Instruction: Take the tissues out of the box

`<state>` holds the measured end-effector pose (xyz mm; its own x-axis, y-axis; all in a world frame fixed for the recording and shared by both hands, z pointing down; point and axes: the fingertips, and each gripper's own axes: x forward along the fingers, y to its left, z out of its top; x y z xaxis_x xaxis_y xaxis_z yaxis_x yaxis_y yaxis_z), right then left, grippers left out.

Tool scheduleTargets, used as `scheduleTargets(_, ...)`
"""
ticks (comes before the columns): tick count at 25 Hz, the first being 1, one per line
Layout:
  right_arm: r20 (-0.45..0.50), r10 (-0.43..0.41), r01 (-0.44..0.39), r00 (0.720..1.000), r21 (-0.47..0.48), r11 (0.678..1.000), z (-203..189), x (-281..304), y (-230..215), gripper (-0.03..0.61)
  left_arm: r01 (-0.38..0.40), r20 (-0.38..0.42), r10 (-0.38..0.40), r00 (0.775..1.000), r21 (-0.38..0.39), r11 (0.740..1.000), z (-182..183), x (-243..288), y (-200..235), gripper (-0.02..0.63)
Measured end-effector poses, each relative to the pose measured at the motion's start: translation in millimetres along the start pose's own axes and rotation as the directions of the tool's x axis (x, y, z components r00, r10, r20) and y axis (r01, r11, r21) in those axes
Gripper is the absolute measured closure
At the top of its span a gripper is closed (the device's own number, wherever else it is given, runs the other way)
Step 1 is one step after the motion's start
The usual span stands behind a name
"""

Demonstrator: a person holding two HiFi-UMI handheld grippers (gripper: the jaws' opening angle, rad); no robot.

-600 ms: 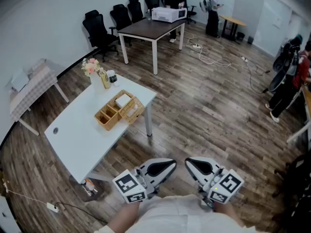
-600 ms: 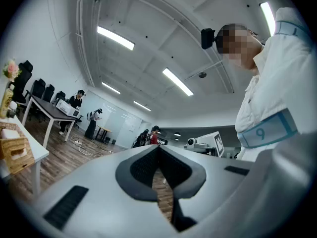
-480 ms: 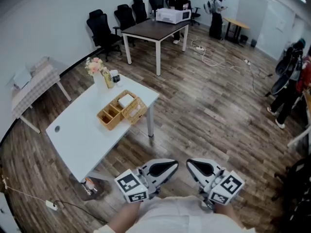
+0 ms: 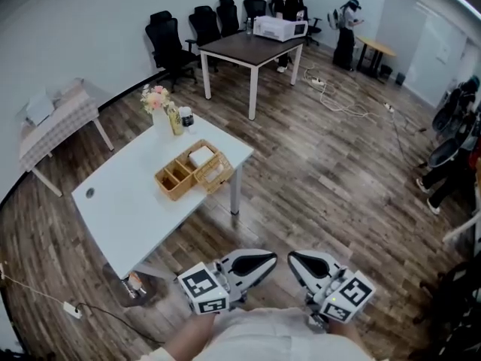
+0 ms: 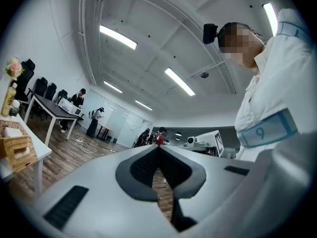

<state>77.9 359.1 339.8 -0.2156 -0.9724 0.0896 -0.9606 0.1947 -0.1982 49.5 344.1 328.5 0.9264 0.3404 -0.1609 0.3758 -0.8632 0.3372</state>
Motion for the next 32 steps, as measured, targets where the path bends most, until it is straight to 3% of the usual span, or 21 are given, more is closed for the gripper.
scheduleTargets(6,0.042,0.055,-0.055,0.998,-0.003,0.998,9.8,24.9,7.3,0.545,-0.027,0.006,0.027,1.0,-0.002,1.0,6.2,-16.5,16.2,0.612)
scheduleTargets(11,0.015,0.119,-0.118,0.993,-0.042,0.992,9.3,59.6,19.6,0.537,-0.062,0.013,0.062,0.998,0.015,0.998,15.9,-39.8,37.7,0.612)
scheduleTargets(21,-0.037,0.184,-0.186,0.982,-0.056,0.981,8.3,142.1,39.0,0.374,-0.126,0.035,0.124,0.992,0.051,0.991,47.1,-104.4,90.0,0.612)
scheduleTargets(32,-0.065,0.235,-0.238,0.97,-0.052,0.97,14.4,205.1,25.7,0.362,-0.197,0.05,0.195,0.979,0.041,0.98,60.9,-133.7,141.8,0.612)
